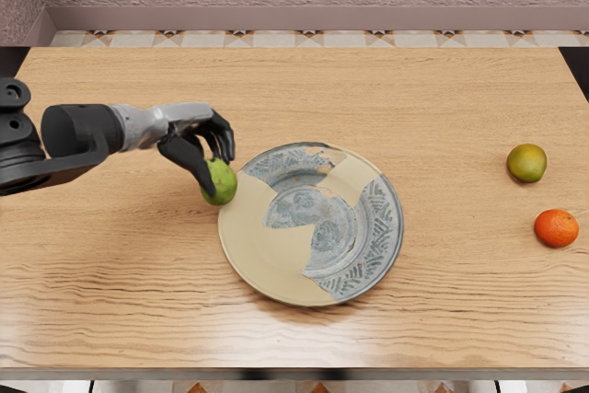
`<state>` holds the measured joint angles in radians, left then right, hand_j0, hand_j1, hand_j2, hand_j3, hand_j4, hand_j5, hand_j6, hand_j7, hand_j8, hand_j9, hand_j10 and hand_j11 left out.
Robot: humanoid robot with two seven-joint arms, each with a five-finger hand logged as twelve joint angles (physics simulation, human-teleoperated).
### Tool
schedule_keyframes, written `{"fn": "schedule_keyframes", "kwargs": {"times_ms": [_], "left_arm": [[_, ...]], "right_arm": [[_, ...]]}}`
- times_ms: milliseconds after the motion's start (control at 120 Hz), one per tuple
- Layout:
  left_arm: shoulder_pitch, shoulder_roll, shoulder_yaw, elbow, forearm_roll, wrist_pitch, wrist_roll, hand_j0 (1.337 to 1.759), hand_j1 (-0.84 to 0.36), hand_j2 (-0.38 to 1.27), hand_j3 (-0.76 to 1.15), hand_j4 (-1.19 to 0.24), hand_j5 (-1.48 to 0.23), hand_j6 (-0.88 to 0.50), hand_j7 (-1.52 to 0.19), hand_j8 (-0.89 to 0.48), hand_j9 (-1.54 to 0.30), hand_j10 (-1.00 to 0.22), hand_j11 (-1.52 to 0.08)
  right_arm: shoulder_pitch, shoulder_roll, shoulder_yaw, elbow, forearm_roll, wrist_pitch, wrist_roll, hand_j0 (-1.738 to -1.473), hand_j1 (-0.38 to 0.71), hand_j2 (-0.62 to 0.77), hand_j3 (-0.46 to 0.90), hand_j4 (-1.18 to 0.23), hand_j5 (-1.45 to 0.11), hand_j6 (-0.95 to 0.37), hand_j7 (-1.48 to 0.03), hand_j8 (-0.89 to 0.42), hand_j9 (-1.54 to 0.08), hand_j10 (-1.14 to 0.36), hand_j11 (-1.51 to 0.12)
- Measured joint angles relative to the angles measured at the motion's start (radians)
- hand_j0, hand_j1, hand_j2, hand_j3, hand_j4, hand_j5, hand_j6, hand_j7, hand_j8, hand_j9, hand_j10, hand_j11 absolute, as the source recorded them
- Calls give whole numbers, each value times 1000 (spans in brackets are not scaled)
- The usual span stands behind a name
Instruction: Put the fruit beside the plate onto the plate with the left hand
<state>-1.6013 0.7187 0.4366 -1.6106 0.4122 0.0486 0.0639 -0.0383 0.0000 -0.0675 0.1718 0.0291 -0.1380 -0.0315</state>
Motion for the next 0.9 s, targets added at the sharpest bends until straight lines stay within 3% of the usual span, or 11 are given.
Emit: {"fn": "schedule_keyframes", "kwargs": {"times_ms": [33,42,50,92,233,358,492,658,775,900], "left_arm": [[-9,-7,-9,0,-9,-21,-3,1657,-421,686,0,-762,-1042,-593,-1030,-496,-1015,-771,-1014],[-10,-8,-11,0,-11,-25,-4,1657,-427,665,0,-762,-1042,-594,-1029,-498,-1015,-771,-1014],[-12,-10,-13,0,-13,-28,-5,1657,-401,519,0,-764,-1039,-605,-1027,-510,-1014,-772,-1012],[-18,-17,-20,0,-20,-44,-8,1657,-406,547,0,-763,-1038,-613,-1027,-513,-1013,-772,-1012],[-27,-61,-31,2,-32,-66,-13,1658,-482,352,0,-759,-1014,-684,-1009,-615,-999,-765,-999],[-38,-55,-51,13,-93,-115,-13,1658,-114,194,0,-422,-564,-382,-561,-344,-556,-426,-555],[-39,-18,-77,36,-137,-236,-13,1658,108,101,0,-220,-294,-199,-292,-180,-289,-222,-289],[-39,193,-113,95,-260,-551,-13,1658,243,45,0,-98,-130,-89,-129,-80,-128,-98,-128],[-15,347,-121,156,-331,-624,-13,1658,289,26,0,-56,-73,-51,-73,-46,-72,-56,-72],[38,366,-125,221,-371,-649,-13,1658,317,14,0,-31,-40,-28,-40,-25,-39,-31,-39]], "right_arm": [[0,0,0,0,0,0,0,-1658,-314,-6,0,-30,-38,-30,-38,-30,-38,-29,-38],[0,0,0,0,0,0,0,-1658,-314,-6,0,-30,-38,-30,-38,-30,-38,-29,-38],[0,0,0,0,0,0,0,-1658,-314,-6,0,-30,-38,-30,-38,-30,-38,-29,-38],[0,0,0,0,0,0,0,-1658,-314,-6,0,-30,-38,-30,-38,-30,-38,-29,-38],[0,0,0,0,0,0,0,-1658,-314,-6,0,-30,-38,-30,-38,-30,-38,-29,-38],[0,0,0,0,0,0,0,-1658,-314,-6,0,-30,-38,-30,-38,-30,-38,-29,-38],[0,0,0,0,0,0,0,-1658,-314,-6,0,-30,-38,-30,-38,-30,-38,-30,-38],[0,0,0,0,0,0,0,-1658,-314,-6,0,-30,-38,-30,-38,-30,-38,-30,-38],[0,0,0,0,0,0,0,-1658,-314,-6,0,-30,-38,-30,-38,-30,-38,-30,-38],[0,0,0,0,0,0,1,-1658,-314,-6,0,-30,-38,-30,-38,-30,-38,-29,-38]]}}
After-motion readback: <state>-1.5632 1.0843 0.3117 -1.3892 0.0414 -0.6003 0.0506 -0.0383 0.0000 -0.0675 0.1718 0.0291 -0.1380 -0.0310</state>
